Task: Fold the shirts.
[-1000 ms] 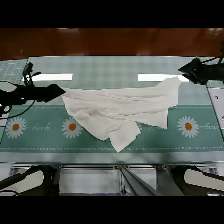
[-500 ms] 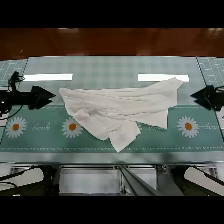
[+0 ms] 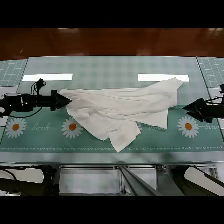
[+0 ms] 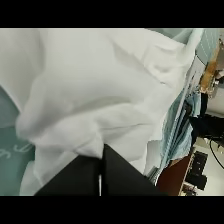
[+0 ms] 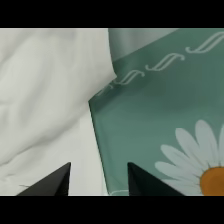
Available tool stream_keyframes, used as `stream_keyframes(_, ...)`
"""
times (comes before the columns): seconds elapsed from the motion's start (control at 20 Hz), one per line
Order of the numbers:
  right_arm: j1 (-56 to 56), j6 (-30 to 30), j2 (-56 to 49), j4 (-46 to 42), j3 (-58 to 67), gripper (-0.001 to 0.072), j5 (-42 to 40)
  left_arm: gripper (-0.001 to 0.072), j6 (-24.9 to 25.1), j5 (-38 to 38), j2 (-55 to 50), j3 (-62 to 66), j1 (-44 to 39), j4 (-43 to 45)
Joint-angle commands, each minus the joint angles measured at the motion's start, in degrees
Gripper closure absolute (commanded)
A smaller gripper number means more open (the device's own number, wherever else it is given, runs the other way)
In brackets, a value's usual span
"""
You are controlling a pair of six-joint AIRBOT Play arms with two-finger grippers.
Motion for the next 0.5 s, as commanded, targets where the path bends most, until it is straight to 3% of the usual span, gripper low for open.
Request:
stream_keyframes(0.0,-0.02,1.33,0.0,-5.7,-1.42,0.0307,1.33,0.0688,2.34,-1.42,-1.7,2.51,-1.36,-1.84)
stream_keyframes(0.25,0.48,1.14,-1.75,-1.01,-4.72,0.0307,-1.31,0.0688,2.32,-3.54,-1.7,4.26,-1.36,-1.81)
stream_keyframes(0.45,7.28,-0.31,-7.67,2.45,-4.72,0.0307,-1.22,0.0688,2.25,-3.54,-1.7,4.26,-1.36,-1.81)
